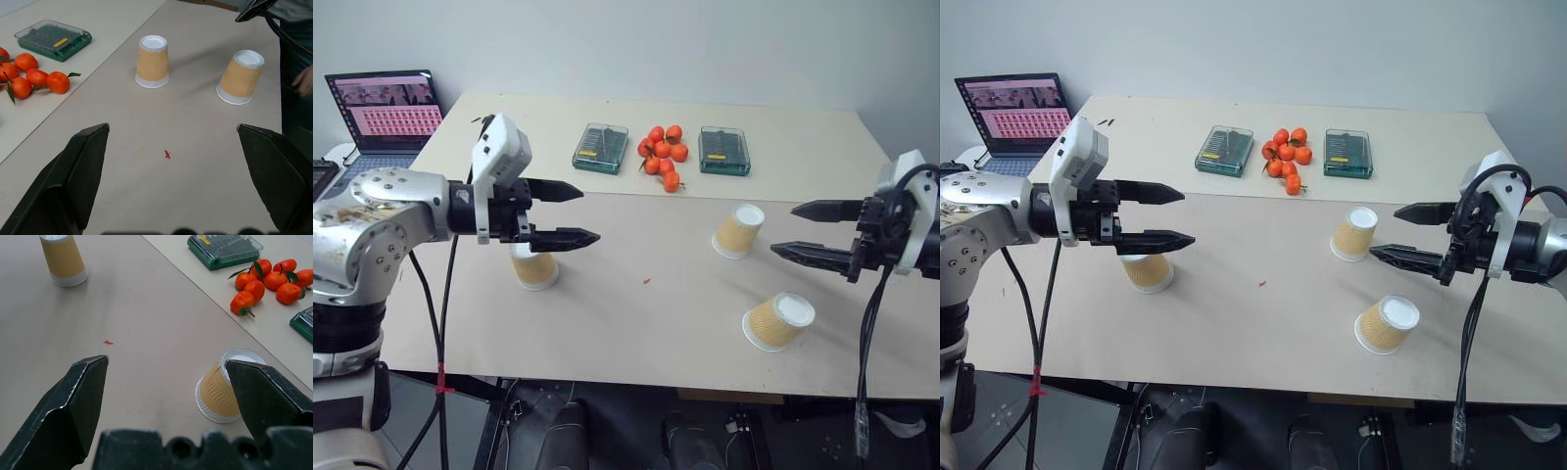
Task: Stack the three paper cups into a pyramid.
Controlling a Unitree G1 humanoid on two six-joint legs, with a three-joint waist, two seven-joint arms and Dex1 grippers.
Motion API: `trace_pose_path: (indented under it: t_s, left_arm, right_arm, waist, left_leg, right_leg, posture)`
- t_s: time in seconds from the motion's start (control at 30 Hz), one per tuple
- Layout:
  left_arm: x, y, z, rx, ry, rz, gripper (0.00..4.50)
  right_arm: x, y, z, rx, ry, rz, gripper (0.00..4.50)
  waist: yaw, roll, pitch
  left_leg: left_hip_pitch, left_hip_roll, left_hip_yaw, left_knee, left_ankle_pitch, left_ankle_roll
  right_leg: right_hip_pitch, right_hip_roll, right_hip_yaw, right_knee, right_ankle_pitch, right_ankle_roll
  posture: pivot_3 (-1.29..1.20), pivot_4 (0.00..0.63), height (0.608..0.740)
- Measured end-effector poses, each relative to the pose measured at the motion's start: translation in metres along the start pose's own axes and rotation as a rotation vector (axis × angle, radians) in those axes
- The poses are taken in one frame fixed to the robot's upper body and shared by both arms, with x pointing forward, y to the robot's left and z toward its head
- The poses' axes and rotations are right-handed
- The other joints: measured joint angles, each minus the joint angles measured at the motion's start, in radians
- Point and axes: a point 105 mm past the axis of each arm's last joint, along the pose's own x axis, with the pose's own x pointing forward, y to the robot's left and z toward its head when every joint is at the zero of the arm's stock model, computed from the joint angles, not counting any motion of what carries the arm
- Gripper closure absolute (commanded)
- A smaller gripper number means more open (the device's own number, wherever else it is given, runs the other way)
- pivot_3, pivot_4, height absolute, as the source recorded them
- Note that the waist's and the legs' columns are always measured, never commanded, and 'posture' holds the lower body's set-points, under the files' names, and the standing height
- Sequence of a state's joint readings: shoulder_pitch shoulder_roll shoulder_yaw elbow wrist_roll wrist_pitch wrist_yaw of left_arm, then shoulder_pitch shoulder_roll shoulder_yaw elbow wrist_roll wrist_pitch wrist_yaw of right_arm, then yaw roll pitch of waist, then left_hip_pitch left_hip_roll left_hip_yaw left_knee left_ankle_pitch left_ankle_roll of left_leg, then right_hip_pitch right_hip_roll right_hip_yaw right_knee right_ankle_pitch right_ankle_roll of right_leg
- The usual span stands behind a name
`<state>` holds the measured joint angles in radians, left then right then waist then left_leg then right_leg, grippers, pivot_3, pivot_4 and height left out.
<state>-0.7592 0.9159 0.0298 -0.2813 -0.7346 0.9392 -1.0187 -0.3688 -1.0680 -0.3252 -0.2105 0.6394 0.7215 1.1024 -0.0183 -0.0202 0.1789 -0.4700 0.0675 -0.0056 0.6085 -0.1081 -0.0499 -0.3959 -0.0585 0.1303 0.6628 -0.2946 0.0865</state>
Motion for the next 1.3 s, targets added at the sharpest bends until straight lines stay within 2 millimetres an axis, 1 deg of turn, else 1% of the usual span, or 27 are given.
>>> trace_pose_path:
  t_s: [0.1,0.2,0.3,0.37,0.5,0.57,0.67,0.77,0.9,1.07,1.2,1.3]
  left_arm:
    - [0.002,0.003,0.003,-0.004,-0.024,0.012,0.02]
    - [0.015,0.013,0.023,0.006,-0.136,0.034,0.02]
    - [0.017,0.020,0.039,0.030,-0.181,0.057,0.02]
    - [0.020,0.027,0.047,0.014,-0.212,0.058,0.02]
    - [0.031,0.032,0.050,-0.022,-0.227,0.030,0.02]
    - [0.041,0.032,0.050,-0.016,-0.225,-0.012,0.02]
    - [0.052,0.031,0.048,-0.011,-0.209,-0.059,0.02]
    - [0.059,0.033,0.046,0.003,-0.193,-0.087,0.02]
    - [0.063,0.036,0.045,0.015,-0.182,-0.096,0.02]
    - [0.066,0.035,0.043,0.020,-0.176,-0.111,0.02]
    - [0.066,0.035,0.044,0.021,-0.175,-0.115,0.02]
    - [0.066,0.034,0.044,0.021,-0.170,-0.108,0.02]
  right_arm:
    - [0.001,0.000,0.001,-0.004,-0.006,-0.013,0.00]
    - [0.003,0.004,0.004,-0.024,-0.035,-0.036,0.00]
    - [-0.004,0.006,0.002,-0.024,-0.035,-0.075,0.00]
    - [-0.016,0.006,-0.007,-0.001,-0.015,-0.119,0.00]
    - [-0.037,0.009,-0.022,0.043,0.027,-0.195,0.00]
    - [-0.046,0.018,-0.031,0.068,0.042,-0.226,0.00]
    - [-0.049,0.035,-0.049,0.128,0.058,-0.231,0.00]
    - [-0.048,0.048,-0.064,0.193,0.048,-0.246,0.00]
    - [-0.043,0.057,-0.067,0.214,0.033,-0.248,0.00]
    - [-0.032,0.060,-0.068,0.227,0.017,-0.224,0.00]
    - [-0.027,0.061,-0.070,0.233,0.019,-0.215,0.00]
    - [-0.019,0.058,-0.072,0.235,0.014,-0.196,0.00]
  waist:
    - [0.001,0.000,0.000]
    - [0.009,0.000,0.000]
    - [0.009,0.000,0.000]
    - [0.013,0.000,0.000]
    - [0.008,0.000,0.000]
    - [0.009,-0.001,-0.001]
    - [0.005,-0.001,-0.001]
    - [-0.007,-0.001,-0.001]
    - [-0.015,-0.001,-0.001]
    - [-0.019,-0.001,-0.001]
    - [-0.019,-0.001,-0.001]
    - [-0.021,-0.001,-0.001]
  left_leg:
    - [0.001,0.000,0.000,0.000,0.000,0.000]
    - [0.000,0.000,-0.002,0.002,0.000,0.000]
    - [0.000,-0.001,-0.003,0.001,0.000,0.000]
    - [0.001,-0.001,-0.005,0.001,0.000,0.000]
    - [0.001,-0.002,-0.005,0.001,0.000,0.000]
    - [0.002,-0.002,-0.007,0.001,0.000,0.000]
    - [0.002,-0.002,-0.007,0.002,0.000,0.000]
    - [0.003,-0.002,-0.007,0.002,0.000,0.000]
    - [0.004,-0.002,-0.007,0.002,0.000,0.000]
    - [0.003,-0.002,-0.007,0.001,0.000,0.000]
    - [0.003,-0.002,-0.007,0.001,0.000,0.000]
    - [0.003,-0.002,-0.007,0.002,0.000,0.000]
  right_leg:
    - [0.001,0.000,0.000,0.000,0.000,0.000]
    - [0.003,0.000,-0.003,0.000,0.000,0.000]
    - [0.004,0.000,-0.003,-0.001,0.000,0.001]
    - [0.005,0.000,-0.005,-0.001,-0.001,0.001]
    - [0.006,0.000,-0.005,-0.001,-0.001,0.001]
    - [0.007,0.000,-0.006,-0.001,-0.001,0.001]
    - [0.008,0.000,-0.006,-0.001,-0.001,0.001]
    - [0.008,0.000,-0.006,0.000,-0.001,0.001]
    - [0.008,0.000,-0.005,0.000,-0.001,0.001]
    - [0.008,0.000,-0.006,0.000,-0.001,0.001]
    - [0.008,0.000,-0.006,0.000,-0.001,0.001]
    - [0.008,0.000,-0.006,0.000,-0.001,0.001]
  posture:
    - [0.00,0.150,0.735]
    - [0.00,0.150,0.735]
    - [0.00,0.150,0.735]
    - [0.00,0.150,0.735]
    - [0.00,0.150,0.735]
    - [0.00,0.150,0.735]
    - [0.00,0.150,0.735]
    - [0.00,0.150,0.735]
    - [0.00,0.150,0.735]
    - [0.00,0.150,0.735]
    - [0.00,0.150,0.735]
    - [0.00,0.150,0.735]
